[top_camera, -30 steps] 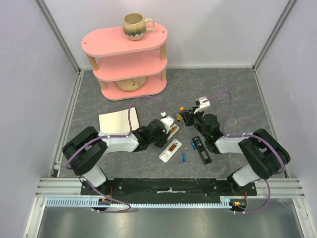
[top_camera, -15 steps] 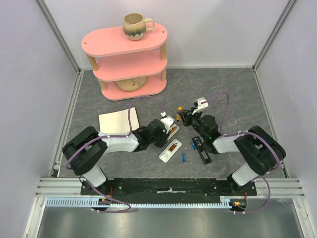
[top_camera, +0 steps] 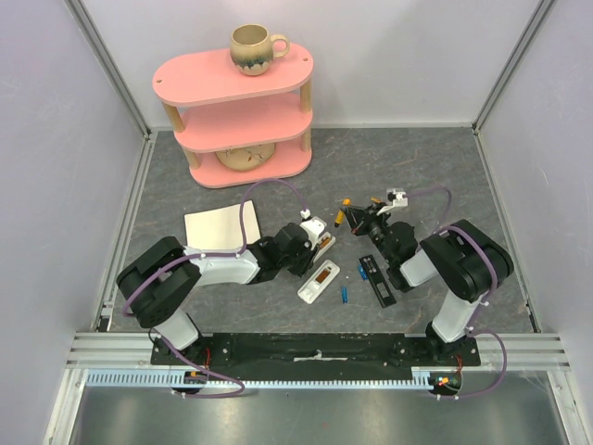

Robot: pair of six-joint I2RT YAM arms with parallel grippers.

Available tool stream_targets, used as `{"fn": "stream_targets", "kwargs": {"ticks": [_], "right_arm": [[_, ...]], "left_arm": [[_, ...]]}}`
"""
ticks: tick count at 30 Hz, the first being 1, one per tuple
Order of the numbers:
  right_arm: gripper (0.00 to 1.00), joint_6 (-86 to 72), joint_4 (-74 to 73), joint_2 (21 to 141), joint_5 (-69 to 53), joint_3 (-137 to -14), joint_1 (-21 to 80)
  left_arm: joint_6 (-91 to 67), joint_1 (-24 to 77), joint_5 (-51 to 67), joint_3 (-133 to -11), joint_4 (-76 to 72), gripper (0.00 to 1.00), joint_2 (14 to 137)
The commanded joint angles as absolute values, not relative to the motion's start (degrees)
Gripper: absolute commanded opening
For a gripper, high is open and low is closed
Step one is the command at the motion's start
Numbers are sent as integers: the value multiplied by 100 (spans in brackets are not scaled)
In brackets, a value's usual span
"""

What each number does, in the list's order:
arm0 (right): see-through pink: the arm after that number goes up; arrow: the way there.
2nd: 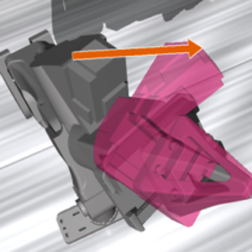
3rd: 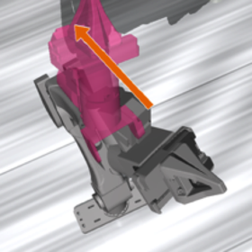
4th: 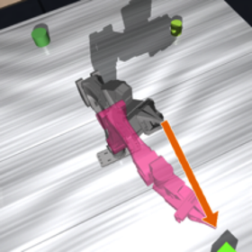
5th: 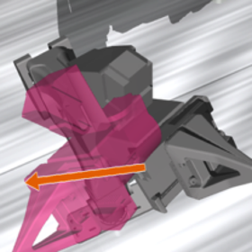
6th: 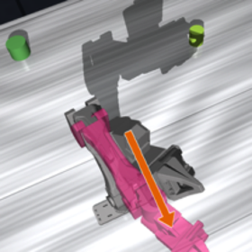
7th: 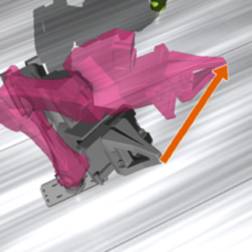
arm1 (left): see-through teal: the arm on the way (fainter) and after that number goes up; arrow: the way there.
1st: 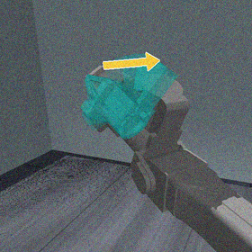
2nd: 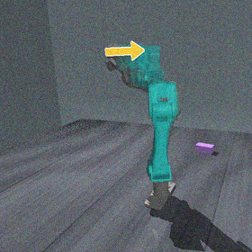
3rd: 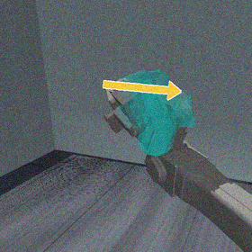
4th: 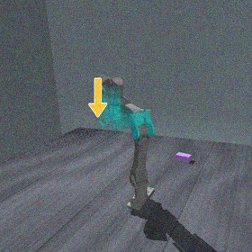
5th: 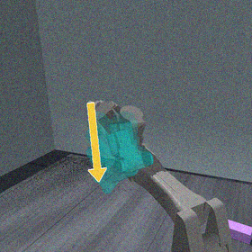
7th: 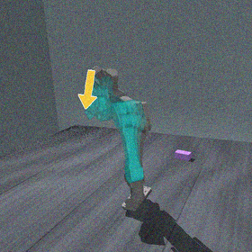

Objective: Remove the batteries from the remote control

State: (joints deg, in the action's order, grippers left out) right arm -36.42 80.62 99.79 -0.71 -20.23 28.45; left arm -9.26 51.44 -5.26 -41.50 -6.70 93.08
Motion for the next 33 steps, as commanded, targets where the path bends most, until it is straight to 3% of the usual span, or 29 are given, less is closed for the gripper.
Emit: {"fn": "stream_targets", "kwargs": {"ticks": [1, 17, 33], "right_arm": [[0, -5237, 9260, 10608, -1230, -1617, 2830], [0, -6688, 10063, 10819, -1714, -1731, 2821], [0, -7215, 10063, 10231, -2021, -1749, 2821]], "left_arm": [[-1037, 5115, -281, -4069, -343, 2, 9527], [-1090, 5106, -264, -4096, -378, 2, 9580], [-1064, 5106, -290, -4192, -404, 2, 9659]]}}
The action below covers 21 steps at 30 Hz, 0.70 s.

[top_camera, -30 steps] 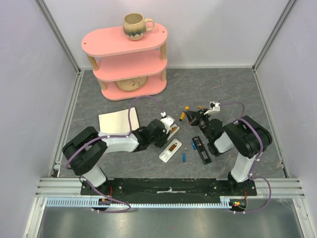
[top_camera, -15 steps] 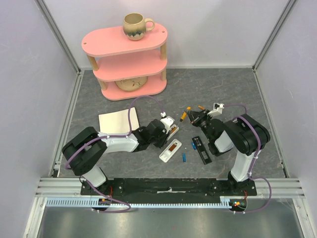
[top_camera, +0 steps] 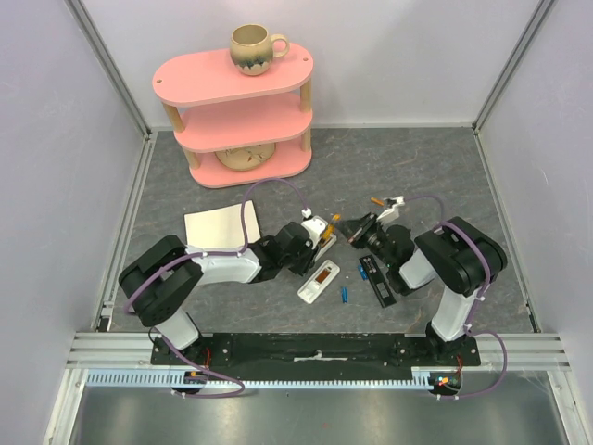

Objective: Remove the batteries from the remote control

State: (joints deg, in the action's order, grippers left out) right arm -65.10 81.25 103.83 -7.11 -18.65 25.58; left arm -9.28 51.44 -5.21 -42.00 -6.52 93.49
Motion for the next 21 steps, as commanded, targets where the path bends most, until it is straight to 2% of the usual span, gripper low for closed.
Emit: {"fn": "stream_targets", "kwargs": {"ticks": [1, 11, 14, 21], "right_arm": [[0, -7207, 10063, 10204, -2030, -1749, 2830], [0, -6751, 9687, 10012, -1670, -1810, 2786], [0, -6128, 8836, 9565, -1425, -2012, 2777], [0, -4326, 5762, 8201, -555, -2619, 2795]], "left_arm": [[-1063, 5106, -299, -4201, -396, 2, 9677], [-1055, 5106, -351, -4175, -352, 2, 9580], [-1055, 5098, -378, -4149, -325, 2, 9545], [-1063, 5098, -396, -4096, -281, 2, 9440]]}}
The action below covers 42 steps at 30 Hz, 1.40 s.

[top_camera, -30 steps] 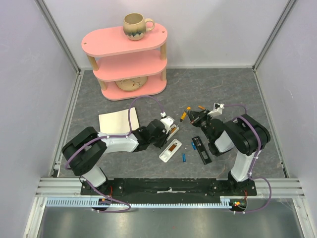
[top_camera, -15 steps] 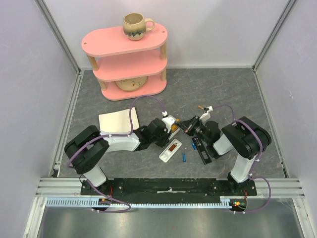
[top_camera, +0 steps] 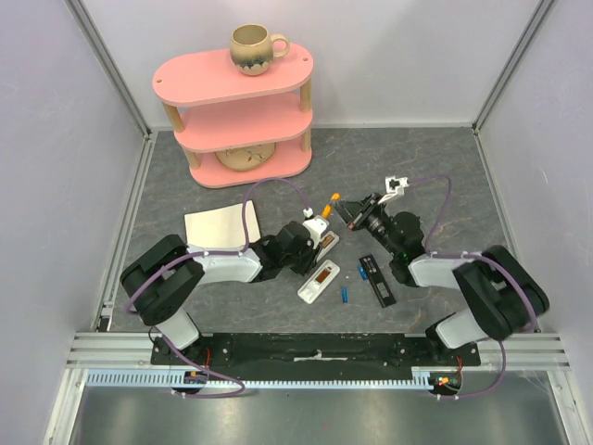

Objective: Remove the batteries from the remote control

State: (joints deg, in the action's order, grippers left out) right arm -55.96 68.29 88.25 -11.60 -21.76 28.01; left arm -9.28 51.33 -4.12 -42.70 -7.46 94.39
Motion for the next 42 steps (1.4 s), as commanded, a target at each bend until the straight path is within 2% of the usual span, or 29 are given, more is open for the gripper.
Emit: {"fn": "stream_targets", "kwargs": {"ticks": [1, 5, 29, 36, 42], "right_arm": [[0, -4176, 5557, 8122, -458, -2663, 2795], [0, -3622, 4975, 7981, -106, -2777, 2786], [0, -3489, 5115, 8692, -35, -2663, 2812], [0, -3813, 5142, 8850, 517, -2488, 2883], [0, -4867, 6001, 9367, 949, -2014, 2936]], "left_arm": [[-1063, 5106, -387, -4096, -273, 2, 9422], [-1063, 5106, -378, -4061, -272, 2, 9404], [-1037, 5098, -352, -4157, -229, 2, 9519], [-1072, 5106, -343, -4157, -246, 2, 9492], [-1116, 5106, -299, -4157, -290, 2, 9501]]}}
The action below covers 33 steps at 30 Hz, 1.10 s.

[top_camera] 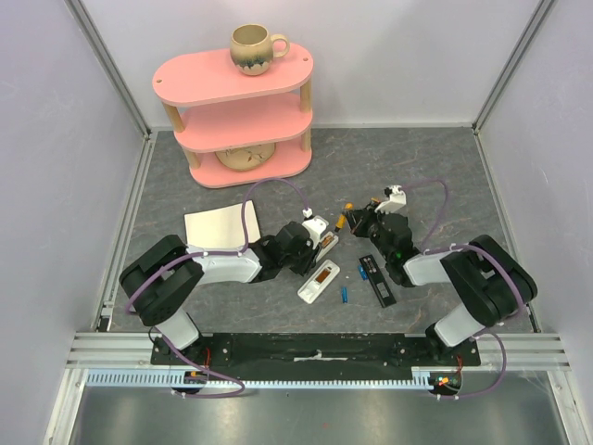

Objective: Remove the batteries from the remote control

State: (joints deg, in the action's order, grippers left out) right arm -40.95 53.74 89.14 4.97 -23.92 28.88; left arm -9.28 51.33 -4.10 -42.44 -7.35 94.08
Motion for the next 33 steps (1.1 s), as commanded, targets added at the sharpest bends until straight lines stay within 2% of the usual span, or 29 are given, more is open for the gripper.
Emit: {"fn": "stream_targets", "kwargs": {"ticks": [1, 10, 20, 33], "right_arm": [[0, -5200, 6403, 9474, 975, -1961, 2936], [0, -6556, 8225, 10406, 949, -1626, 2927], [0, -7005, 8771, 10538, 756, -1626, 2883], [0, -6442, 8999, 9905, 941, -1336, 2874]], "left_arm": [[-1125, 5106, -281, -4149, -290, 2, 9501], [-1143, 5106, -246, -4148, -316, 2, 9519], [-1160, 5106, -255, -4105, -343, 2, 9519], [-1160, 5106, -264, -4061, -369, 2, 9501]]}}
